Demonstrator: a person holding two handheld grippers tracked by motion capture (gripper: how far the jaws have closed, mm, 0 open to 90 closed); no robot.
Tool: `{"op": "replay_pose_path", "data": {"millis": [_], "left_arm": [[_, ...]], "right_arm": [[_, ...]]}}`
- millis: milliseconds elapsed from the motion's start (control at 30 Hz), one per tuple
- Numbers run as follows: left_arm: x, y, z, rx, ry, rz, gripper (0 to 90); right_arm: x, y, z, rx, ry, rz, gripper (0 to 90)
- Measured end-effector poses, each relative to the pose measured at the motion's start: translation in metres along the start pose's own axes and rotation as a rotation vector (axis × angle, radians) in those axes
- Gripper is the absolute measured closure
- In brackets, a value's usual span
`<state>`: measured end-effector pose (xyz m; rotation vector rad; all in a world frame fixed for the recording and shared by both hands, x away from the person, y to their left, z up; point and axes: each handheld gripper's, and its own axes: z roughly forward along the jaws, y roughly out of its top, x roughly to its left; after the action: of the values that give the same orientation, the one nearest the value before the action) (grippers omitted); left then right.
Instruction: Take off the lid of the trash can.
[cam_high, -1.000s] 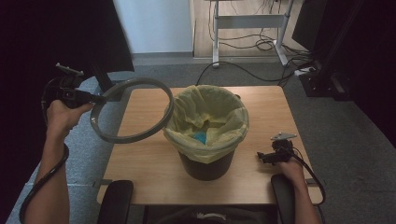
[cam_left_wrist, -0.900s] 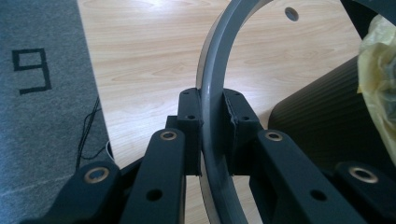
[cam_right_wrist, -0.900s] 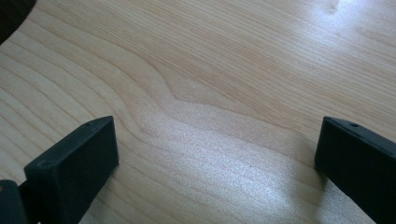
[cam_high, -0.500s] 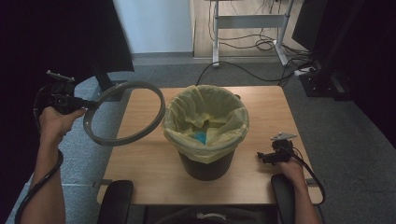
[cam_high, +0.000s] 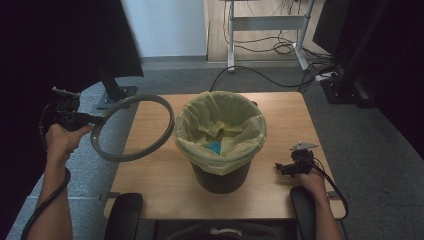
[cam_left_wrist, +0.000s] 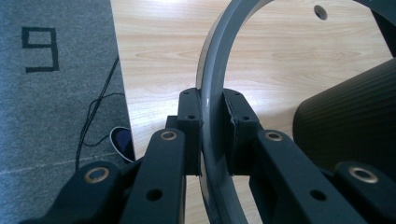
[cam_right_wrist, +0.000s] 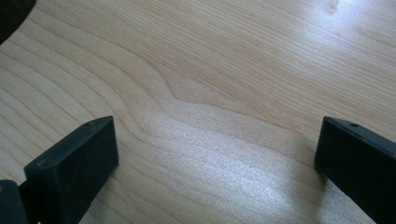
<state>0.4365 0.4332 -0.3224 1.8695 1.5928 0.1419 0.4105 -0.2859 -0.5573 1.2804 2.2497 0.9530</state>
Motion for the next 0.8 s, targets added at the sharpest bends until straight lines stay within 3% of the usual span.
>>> {"op": "replay_pose_path", "data": {"millis": [800], "left_arm": [[0.01, -0.033, 0.075, 0.019, 0.039, 0.015, 78.8]], "right_arm": [[0.0, 0.0, 0.0, 0.001, -0.001, 0.0, 0.0]]}}
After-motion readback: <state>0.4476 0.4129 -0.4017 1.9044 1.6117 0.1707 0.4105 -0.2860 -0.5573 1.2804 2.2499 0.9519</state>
